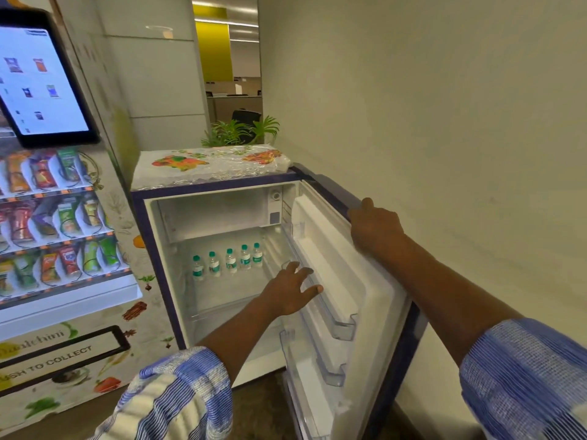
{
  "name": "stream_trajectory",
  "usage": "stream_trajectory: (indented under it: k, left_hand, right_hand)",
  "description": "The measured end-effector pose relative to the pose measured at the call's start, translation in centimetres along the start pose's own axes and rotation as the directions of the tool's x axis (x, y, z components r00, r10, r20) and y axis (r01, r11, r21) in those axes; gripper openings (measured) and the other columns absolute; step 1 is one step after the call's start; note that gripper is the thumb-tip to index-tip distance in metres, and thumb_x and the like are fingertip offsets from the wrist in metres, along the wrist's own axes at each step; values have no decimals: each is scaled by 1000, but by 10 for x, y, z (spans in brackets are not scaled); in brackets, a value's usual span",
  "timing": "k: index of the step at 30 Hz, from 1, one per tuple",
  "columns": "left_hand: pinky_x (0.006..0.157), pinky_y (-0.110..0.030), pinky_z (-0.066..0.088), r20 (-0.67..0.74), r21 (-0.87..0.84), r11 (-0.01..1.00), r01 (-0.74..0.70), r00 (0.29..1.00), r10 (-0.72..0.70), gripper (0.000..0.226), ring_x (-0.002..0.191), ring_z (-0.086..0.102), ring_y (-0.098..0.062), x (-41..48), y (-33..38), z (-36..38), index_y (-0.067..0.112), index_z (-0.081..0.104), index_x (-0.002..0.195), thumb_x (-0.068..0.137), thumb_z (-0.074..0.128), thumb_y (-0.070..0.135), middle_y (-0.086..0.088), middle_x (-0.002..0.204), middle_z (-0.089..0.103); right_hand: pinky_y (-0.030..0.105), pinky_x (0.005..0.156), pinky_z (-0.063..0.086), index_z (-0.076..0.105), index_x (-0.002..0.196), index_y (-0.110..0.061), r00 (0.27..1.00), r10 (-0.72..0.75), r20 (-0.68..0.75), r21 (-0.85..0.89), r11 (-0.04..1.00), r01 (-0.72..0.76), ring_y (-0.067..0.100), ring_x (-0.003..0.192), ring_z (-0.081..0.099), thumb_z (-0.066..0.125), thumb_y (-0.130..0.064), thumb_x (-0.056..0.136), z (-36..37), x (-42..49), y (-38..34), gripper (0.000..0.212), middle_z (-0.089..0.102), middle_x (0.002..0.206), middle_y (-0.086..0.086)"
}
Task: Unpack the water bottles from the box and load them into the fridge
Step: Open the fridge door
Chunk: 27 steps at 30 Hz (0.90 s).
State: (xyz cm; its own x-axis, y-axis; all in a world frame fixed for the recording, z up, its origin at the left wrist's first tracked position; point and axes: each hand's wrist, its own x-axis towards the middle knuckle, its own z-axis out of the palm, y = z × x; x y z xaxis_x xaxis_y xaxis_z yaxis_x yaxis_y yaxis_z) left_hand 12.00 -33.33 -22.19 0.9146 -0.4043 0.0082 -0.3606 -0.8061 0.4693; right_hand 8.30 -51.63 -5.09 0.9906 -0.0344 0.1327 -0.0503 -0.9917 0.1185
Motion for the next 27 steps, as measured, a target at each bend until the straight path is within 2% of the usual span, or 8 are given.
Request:
stream_trajectory:
  k: [3,6,9,11,14,17,22,27]
  left_hand:
    - [116,-49,27,27,82,997,-8,1000,6,67,147,23,-32,15,11,0,32,35,149,92,41,68,-5,164,16]
    - [116,-50,24,62,171,983,-61,997,51,65,149,19,-31,34,18,-1,34,34,150,94,43,64,-4,165,13]
    - [119,-52,18,118,265,958,-110,990,81,65,151,8,-31,58,22,0,36,30,152,94,42,64,-2,166,6]
    - [120,-52,15,135,317,937,-147,985,109,66,152,4,-31,77,22,-1,36,28,152,94,41,64,-2,166,5]
    - [122,-51,14,166,346,921,-179,978,128,69,152,4,-32,104,16,-2,33,24,154,94,43,63,-5,166,7]
    - [121,-51,12,177,349,919,-184,976,129,70,151,7,-32,130,9,-2,31,25,154,94,45,62,-6,165,12]
    - [112,-43,30,133,372,893,-253,967,218,63,136,36,-27,165,1,2,25,42,143,92,48,61,-6,143,46]
    - [114,-55,21,124,396,882,-254,967,223,67,136,33,-28,182,1,16,27,40,140,88,42,68,-4,139,46]
  right_hand:
    - [46,91,48,48,134,-19,997,71,11,-152,986,-68,32,101,58,55,-28,92,11,5,8,43,45,125,12]
    - [57,93,44,44,135,-16,981,191,37,-313,934,-171,43,105,55,51,-35,88,24,12,10,51,40,128,19]
    - [70,99,32,30,144,-13,957,286,40,-367,895,-252,55,117,45,43,-42,91,48,23,17,62,30,137,29]
    - [74,101,24,23,148,-16,948,318,0,-371,881,-295,60,123,37,41,-53,93,62,32,29,68,23,143,32]
    - [75,104,20,22,147,-20,947,318,-42,-347,884,-312,61,125,35,38,-68,90,73,48,50,76,22,145,33]
    - [71,106,23,30,142,-14,929,356,-105,-258,892,-371,59,125,39,36,-71,89,76,65,72,78,28,145,30]
    - [68,107,25,38,138,-12,900,414,-137,-180,883,-433,57,122,41,32,-73,89,82,97,100,78,33,141,26]
    - [66,105,29,42,131,-13,897,407,-173,-164,886,-434,55,118,44,37,-73,87,93,117,122,75,39,135,25]
